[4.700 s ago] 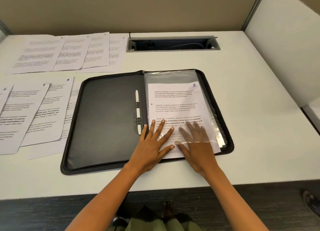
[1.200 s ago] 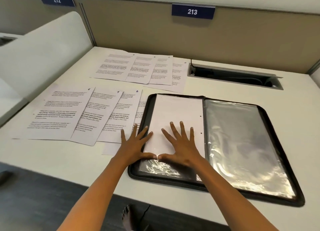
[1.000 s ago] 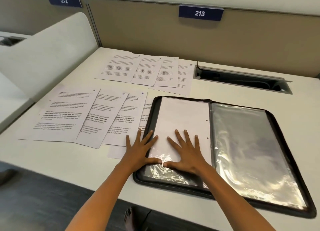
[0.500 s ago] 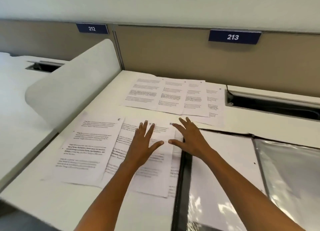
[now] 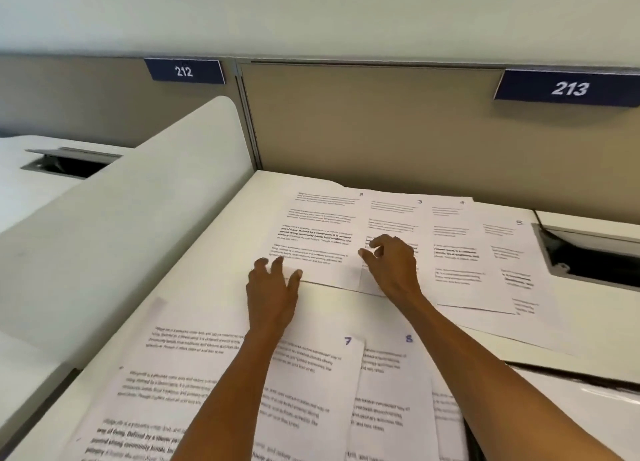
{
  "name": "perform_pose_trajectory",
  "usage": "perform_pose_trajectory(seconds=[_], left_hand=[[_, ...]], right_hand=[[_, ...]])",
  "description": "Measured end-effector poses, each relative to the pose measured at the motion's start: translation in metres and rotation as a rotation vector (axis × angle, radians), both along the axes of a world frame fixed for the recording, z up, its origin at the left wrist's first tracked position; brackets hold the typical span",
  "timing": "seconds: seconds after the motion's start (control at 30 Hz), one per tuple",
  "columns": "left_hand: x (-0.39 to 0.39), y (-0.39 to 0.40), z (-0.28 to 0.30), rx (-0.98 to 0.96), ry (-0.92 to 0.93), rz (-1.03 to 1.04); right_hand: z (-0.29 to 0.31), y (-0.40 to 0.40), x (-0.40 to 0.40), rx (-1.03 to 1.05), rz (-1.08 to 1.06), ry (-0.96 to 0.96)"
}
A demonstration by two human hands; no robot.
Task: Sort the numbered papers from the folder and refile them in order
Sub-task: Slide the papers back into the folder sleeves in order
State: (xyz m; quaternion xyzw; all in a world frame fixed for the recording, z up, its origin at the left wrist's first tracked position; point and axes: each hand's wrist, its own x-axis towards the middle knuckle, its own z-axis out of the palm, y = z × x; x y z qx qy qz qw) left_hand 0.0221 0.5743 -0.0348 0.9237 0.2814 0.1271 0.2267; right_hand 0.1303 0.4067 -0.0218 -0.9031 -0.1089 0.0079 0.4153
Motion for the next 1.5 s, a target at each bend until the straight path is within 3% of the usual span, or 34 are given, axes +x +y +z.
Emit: perform_pose_trajectory(seconds=[0.2, 0.37, 0.53, 0.67, 0.9, 1.03, 1.27, 1.5], left_hand=[[0.038, 0.027, 0.002, -0.073, 0.11, 0.229], [0.051, 0.041, 0.005, -0.302, -0.004, 0.358], [0.052, 0.048, 0.005, -0.495, -0.119, 0.469], [0.047, 0.045, 0.01, -0.72, -0.323, 0.501], [0.025, 0.008, 0.036, -1.304, -0.481, 0.306], [0.005, -0.038, 0.044, -1.125, -0.322, 0.207], [-0.038, -0.15, 0.066, -0.269, -0.199, -0.103], [-0.067, -0.281, 0.069, -0.125, -0.138, -0.411]], right_hand=[[-0.005, 0.036, 0.019, -0.15, -0.075, 0.137], [-0.006, 0.043, 0.021, -0.169, -0.099, 0.181], [-0.002, 0.04, 0.033, 0.116, -0.257, 0.321], [0.006, 0.032, 0.034, 0.326, -0.234, 0.361], [0.036, -0.014, 0.02, 0.574, -0.345, 0.314], [0.054, -0.073, 0.006, 0.63, -0.399, 0.248], [0.064, -0.202, -0.049, 0.628, -0.425, 0.258], [0.06, -0.351, -0.131, 0.566, -0.402, 0.244]])
